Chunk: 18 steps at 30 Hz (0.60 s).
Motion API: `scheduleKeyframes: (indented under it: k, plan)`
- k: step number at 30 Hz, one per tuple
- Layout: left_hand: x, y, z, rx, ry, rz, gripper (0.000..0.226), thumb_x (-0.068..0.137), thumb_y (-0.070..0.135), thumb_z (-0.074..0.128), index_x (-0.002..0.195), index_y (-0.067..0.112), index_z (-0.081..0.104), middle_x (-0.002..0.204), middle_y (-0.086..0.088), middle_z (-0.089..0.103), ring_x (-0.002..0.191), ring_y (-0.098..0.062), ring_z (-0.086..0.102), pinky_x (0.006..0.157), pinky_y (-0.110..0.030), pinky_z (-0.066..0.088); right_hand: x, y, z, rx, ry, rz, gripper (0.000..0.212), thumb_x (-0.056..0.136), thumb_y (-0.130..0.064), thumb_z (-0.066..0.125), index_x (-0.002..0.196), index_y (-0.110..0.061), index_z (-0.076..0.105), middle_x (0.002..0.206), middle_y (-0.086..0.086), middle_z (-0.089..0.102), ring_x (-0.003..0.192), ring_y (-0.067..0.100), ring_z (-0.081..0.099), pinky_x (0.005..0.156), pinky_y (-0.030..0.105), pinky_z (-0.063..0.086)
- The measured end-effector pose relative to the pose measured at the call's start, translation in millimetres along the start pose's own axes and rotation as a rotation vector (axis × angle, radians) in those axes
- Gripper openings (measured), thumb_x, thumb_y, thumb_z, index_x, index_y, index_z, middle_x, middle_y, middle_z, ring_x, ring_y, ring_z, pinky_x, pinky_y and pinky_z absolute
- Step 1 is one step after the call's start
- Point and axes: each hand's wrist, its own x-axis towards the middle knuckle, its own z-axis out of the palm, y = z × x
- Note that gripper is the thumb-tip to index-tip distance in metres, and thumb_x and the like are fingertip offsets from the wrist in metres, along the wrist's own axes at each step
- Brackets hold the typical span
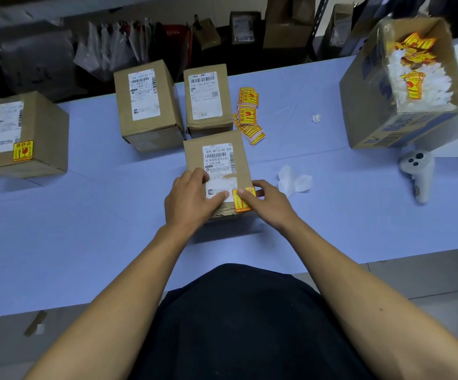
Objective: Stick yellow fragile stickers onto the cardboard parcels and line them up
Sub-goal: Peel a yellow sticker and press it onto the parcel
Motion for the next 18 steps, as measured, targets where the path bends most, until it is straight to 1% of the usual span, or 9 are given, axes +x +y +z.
scheduleKeyframes:
  k: [3,5,7,9,12,13,15,17,18]
  plan:
    - [-3,-5,5,-0.136,0.021,-0.048,0.054,0.075,0.051,0.075,0.118,0.023,0.056,0.115,0.000,0.052,0.116,-0.022,0.047,0.082,-0.036,0.047,-4,6,2,0.017,-0.047,-0.024,0.074,0.081,-0.063,0.067,0.143,-0.029,0.044,0.131,-0.004,0.060,0.116,0.016,0.059,0.099,0.042,0.051]
    - [-4,-10,9,-0.244,0.046,-0.070,0.059,0.074,0.044,0.079,0.123,0.021,0.056,0.119,-0.001,0.047,0.120,-0.021,0.045,0.090,-0.033,0.045,-5,11,1,0.018,-0.104,-0.016,0.087,0.077,-0.062,0.072,0.149,-0.031,0.035,0.140,-0.003,0.054,0.120,0.018,0.057,0.102,0.044,0.050]
    - [-5,-13,10,-0.361,0.067,-0.089,0.065,0.074,0.037,0.082,0.130,0.019,0.052,0.126,-0.001,0.043,0.121,-0.017,0.046,0.098,-0.029,0.043,-3,11,1,0.077,-0.124,0.007,0.093,0.078,-0.057,0.075,0.154,-0.031,0.027,0.148,-0.001,0.047,0.127,0.020,0.052,0.106,0.044,0.046]
    - [-3,-10,9,-0.470,0.062,-0.157,0.076,0.078,0.033,0.081,0.141,0.021,0.042,0.140,-0.002,0.039,0.125,-0.012,0.043,0.102,-0.027,0.040,3,3,0,0.197,-0.112,0.017,0.088,0.084,-0.052,0.071,0.155,-0.031,0.023,0.154,0.001,0.039,0.134,0.021,0.046,0.108,0.039,0.043]
    - [12,-9,11,-0.737,-0.001,-0.400,0.083,0.085,0.038,0.074,0.152,0.025,0.026,0.155,0.000,0.035,0.136,-0.016,0.041,0.108,-0.033,0.039,20,-15,-1,0.355,-0.063,0.054,0.075,0.094,-0.050,0.059,0.156,-0.031,0.021,0.160,0.004,0.030,0.139,0.021,0.042,0.099,0.030,0.042]
    - [17,-10,13,-0.851,-0.045,-0.480,0.082,0.086,0.041,0.071,0.153,0.026,0.026,0.155,0.000,0.038,0.133,-0.017,0.046,0.107,-0.035,0.042,26,-20,-1,0.368,-0.061,0.056,0.075,0.095,-0.051,0.057,0.156,-0.031,0.020,0.161,0.004,0.028,0.140,0.021,0.041,0.097,0.029,0.042]
    - [26,-11,18,-1.032,-0.151,-0.584,0.071,0.087,0.046,0.066,0.148,0.025,0.036,0.144,-0.003,0.054,0.116,-0.018,0.063,0.100,-0.040,0.052,40,-27,3,0.380,-0.088,0.067,0.077,0.094,-0.056,0.054,0.157,-0.031,0.017,0.162,0.001,0.026,0.136,0.020,0.047,0.094,0.028,0.047]
    - [28,-8,21,-1.117,-0.214,-0.590,0.044,0.094,0.040,0.060,0.134,0.023,0.050,0.124,-0.003,0.069,0.101,-0.019,0.071,0.089,-0.038,0.057,47,-32,9,0.360,-0.131,0.084,0.088,0.085,-0.069,0.055,0.156,-0.033,0.019,0.158,-0.002,0.036,0.124,0.019,0.059,0.095,0.034,0.053]
    - [29,-7,22,-1.128,-0.215,-0.581,0.036,0.097,0.037,0.058,0.130,0.024,0.052,0.118,-0.002,0.071,0.098,-0.019,0.072,0.086,-0.036,0.058,49,-32,13,0.336,-0.145,0.087,0.095,0.076,-0.076,0.055,0.155,-0.035,0.022,0.153,-0.003,0.044,0.119,0.018,0.062,0.097,0.039,0.054]
